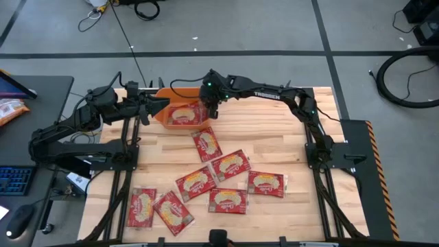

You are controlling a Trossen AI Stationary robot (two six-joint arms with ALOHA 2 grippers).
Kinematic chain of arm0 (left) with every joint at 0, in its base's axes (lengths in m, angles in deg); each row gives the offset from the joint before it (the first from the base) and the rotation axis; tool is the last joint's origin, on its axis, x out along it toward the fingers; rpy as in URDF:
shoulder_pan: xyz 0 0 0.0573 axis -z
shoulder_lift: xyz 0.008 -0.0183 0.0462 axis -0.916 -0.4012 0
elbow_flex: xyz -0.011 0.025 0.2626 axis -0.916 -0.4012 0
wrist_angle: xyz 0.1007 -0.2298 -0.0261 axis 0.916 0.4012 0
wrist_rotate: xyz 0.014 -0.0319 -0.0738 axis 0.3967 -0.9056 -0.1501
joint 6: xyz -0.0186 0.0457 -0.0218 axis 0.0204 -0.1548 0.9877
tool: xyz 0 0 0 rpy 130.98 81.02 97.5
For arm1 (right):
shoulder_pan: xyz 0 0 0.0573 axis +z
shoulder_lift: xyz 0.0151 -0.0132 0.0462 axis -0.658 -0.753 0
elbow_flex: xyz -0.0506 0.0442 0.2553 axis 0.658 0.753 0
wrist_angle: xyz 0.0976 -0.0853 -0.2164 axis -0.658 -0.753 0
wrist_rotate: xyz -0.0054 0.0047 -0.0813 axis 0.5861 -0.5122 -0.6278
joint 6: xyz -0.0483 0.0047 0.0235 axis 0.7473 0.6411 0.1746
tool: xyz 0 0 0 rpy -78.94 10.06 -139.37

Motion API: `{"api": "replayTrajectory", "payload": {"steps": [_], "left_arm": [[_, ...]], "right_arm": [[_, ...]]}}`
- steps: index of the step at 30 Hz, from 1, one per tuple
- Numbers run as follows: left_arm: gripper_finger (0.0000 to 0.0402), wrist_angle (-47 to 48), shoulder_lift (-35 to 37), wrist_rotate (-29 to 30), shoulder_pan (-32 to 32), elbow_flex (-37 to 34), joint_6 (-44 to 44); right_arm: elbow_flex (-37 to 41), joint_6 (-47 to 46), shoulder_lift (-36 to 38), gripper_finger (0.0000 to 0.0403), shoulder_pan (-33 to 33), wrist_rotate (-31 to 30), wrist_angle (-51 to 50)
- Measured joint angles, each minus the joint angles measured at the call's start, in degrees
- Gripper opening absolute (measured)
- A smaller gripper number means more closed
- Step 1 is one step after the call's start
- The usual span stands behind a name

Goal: Sort popcorn bags into baskets
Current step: Adjust the red popcorn bags

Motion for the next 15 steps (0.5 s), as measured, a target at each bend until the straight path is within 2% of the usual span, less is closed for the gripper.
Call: {"api": "replayTrajectory", "payload": {"steps": [6,15], "left_arm": [[0.0096,2.84,0.00,0.01,0.00,0.02,-0.06],[0.0096,11.43,-0.72,0.02,0.07,0.02,-1.27]], "right_arm": [[-0.01,-0.51,5.93,0.0173,0.21,-1.89,-4.66],[-0.02,-6.26,12.71,0.0172,4.28,3.75,-17.32]]}}
